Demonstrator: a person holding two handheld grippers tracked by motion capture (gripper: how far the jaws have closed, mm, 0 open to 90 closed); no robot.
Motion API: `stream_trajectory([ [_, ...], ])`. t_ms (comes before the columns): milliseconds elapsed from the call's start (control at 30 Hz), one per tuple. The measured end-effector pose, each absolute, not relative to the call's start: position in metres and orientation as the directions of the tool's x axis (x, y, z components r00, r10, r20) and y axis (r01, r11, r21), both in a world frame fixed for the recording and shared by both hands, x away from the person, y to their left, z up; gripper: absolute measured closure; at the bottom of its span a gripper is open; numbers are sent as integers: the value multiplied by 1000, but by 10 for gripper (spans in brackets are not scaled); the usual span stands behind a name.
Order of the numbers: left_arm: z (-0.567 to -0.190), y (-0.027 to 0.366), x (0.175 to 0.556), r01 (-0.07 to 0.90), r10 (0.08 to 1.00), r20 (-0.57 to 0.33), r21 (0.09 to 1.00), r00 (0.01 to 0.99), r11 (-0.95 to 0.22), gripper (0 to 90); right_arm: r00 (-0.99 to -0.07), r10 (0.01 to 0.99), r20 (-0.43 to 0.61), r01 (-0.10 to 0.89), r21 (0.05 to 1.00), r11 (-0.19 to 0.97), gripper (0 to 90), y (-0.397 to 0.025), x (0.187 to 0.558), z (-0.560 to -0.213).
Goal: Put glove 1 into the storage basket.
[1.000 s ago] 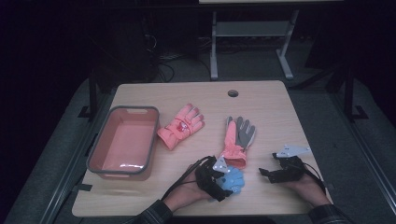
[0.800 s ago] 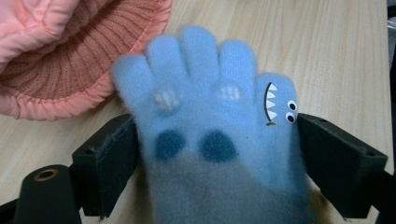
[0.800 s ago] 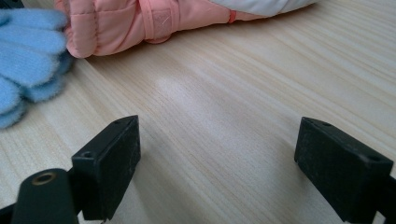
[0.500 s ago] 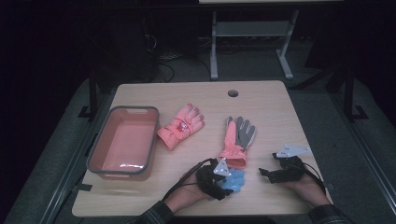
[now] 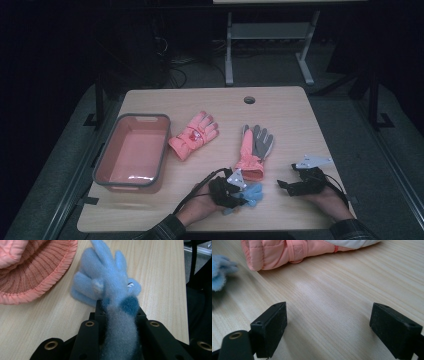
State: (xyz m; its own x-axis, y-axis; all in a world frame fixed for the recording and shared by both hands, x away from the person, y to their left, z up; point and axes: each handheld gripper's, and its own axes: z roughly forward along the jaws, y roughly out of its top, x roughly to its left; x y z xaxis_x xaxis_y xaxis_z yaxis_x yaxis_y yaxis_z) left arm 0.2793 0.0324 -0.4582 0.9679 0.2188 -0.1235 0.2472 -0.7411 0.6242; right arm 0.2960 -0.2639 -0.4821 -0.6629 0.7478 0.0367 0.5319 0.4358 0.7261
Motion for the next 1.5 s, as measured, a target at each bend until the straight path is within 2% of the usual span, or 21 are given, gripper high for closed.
stream_trajectory([
  [233, -448, 41, 284, 273, 224, -158, 639, 962, -719, 745, -663, 748, 38, 533, 726, 435, 138, -264, 296, -482],
  [600, -421, 65, 294, 299, 260, -163, 677, 952, -673, 747, -663, 748, 38, 533, 726, 435, 138, -264, 296, -482],
  [1500, -356, 141, 341, 395, 442, -128, 704, 888, -591, 746, -662, 748, 38, 533, 726, 435, 132, -264, 296, -482],
])
